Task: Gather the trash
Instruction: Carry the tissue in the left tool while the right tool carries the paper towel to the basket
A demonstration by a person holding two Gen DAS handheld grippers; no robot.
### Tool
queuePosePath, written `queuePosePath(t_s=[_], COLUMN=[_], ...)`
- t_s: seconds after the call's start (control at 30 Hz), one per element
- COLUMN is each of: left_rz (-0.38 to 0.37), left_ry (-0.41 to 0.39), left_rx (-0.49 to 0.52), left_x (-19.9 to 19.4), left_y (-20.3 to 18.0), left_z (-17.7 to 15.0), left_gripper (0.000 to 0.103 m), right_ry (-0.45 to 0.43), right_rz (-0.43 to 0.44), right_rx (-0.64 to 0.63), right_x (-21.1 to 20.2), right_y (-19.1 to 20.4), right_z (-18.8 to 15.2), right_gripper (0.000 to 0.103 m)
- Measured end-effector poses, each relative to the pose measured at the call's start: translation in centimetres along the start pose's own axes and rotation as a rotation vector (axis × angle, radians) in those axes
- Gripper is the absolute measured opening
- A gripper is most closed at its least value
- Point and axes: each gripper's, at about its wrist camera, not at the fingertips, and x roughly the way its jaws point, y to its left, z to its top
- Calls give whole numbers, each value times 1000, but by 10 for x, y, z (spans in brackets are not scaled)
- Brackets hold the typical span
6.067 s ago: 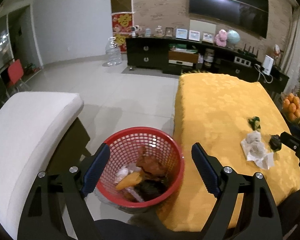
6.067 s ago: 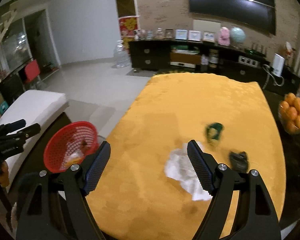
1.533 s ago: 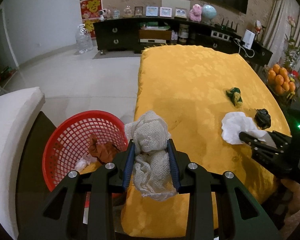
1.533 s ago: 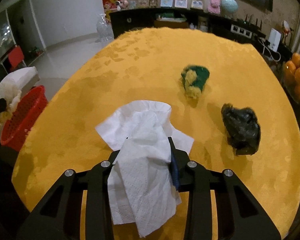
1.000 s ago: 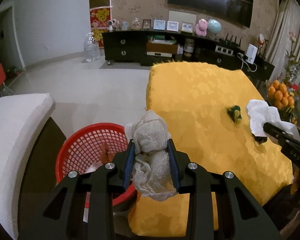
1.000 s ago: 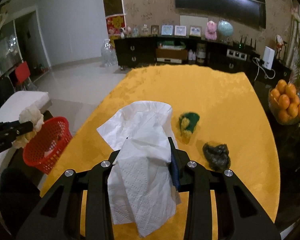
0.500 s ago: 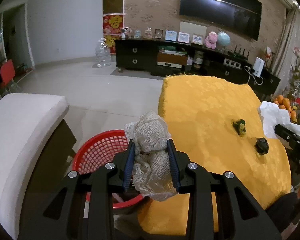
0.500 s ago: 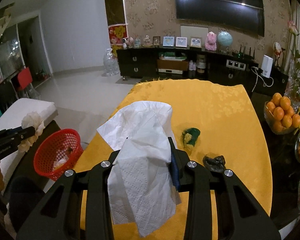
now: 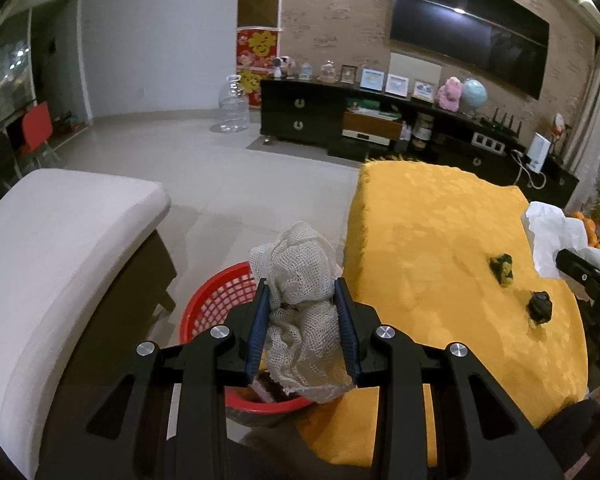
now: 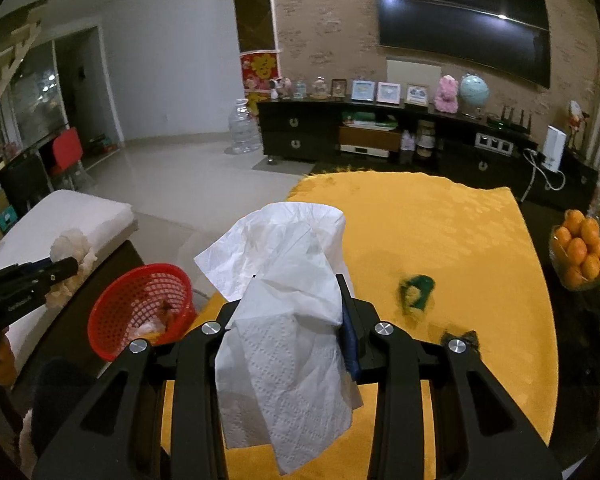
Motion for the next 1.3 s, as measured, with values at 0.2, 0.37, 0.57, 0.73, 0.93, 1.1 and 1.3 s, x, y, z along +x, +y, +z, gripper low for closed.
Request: queuePosePath(t_s=[0.2,0.37,0.57,0.73,0.93,1.1,1.3], left_rz=[28,46,62,76,86,87,80], left_ry=[0,3,7,19,41,69,111], left_rx=[-29,-49,-67,-83,-97,-108,-113], left_x=[-2,-2,-2,3,13,28,50], left_y=[16,28,38,46,55,61,67], left_z=[-1,-1,-2,-4,-8,-10,-16], left_gripper=[30,30,30,31,31,30,31], right_ry=[0,1,14,30,56,86,134], right_rz=[50,93,141,181,221,243,265], right_rx=[-36,-67,-109,-139,-170,-187,-203], right_x=[11,19,29,38,50,66,87], right_y=[23,46,72,91,111,125,139], right_z=[12,19,26,28,28,27,21], right_gripper=[34,34,34,34,34,34,34])
